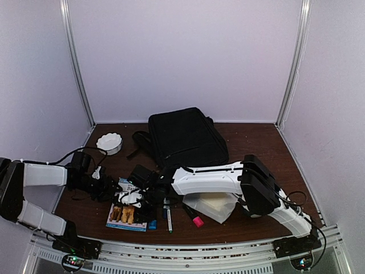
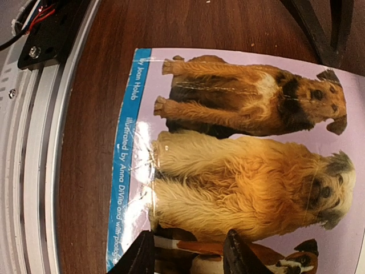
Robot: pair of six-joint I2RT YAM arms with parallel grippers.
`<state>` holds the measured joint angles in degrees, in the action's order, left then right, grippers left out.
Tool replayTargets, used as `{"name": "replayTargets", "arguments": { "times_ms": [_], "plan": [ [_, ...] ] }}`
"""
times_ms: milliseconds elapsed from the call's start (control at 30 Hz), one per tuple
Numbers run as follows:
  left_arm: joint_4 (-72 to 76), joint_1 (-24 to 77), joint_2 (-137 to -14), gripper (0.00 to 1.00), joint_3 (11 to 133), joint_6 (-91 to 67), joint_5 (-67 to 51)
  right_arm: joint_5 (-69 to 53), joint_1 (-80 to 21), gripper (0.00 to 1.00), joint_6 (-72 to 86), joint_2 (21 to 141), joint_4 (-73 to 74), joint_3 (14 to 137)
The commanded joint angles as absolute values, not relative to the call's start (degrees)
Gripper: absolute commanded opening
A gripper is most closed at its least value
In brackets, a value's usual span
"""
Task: Pack the student bag
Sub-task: Pick up the book from the corner of the board.
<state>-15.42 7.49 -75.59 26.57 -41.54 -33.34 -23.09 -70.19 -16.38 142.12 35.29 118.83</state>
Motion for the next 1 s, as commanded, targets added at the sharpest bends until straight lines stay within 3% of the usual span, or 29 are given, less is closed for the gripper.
{"name": "replayTargets", "arguments": {
  "times_ms": [0,233,367,567,733,967],
  "plan": [
    [-16.86,11.04,-80.62,0.64,22.75,-44.31,-34.35,-27.77,-67.56,0.41,-14.05,148.86,42.08,118.04],
    [-23.73,11.99,-80.7,0.65,22.53,-44.87,-30.21,-28.95,-66.05,0.38,-14.37,146.48,43.7,114.94],
    [-26.29,12.61,-77.92,0.63,22.37,-45.27,-28.6,-27.05,-65.0,0.44,-13.91,138.15,39.5,108.59],
    [-29.31,12.95,-72.42,0.58,21.57,-46.85,-27.28,-27.72,-60.75,0.57,-1.56,133.14,37.27,108.96],
    [-28.82,13.05,-74.42,0.57,22.08,-46.49,-27.63,-27.18,-58.05,0.63,5.75,134.39,37.15,111.12],
    [-27.22,13.54,-75.59,0.63,21.71,-46.19,-28.0,-33.74,-56.57,0.69,12.71,137.31,35.43,110.98]
  ]
}}
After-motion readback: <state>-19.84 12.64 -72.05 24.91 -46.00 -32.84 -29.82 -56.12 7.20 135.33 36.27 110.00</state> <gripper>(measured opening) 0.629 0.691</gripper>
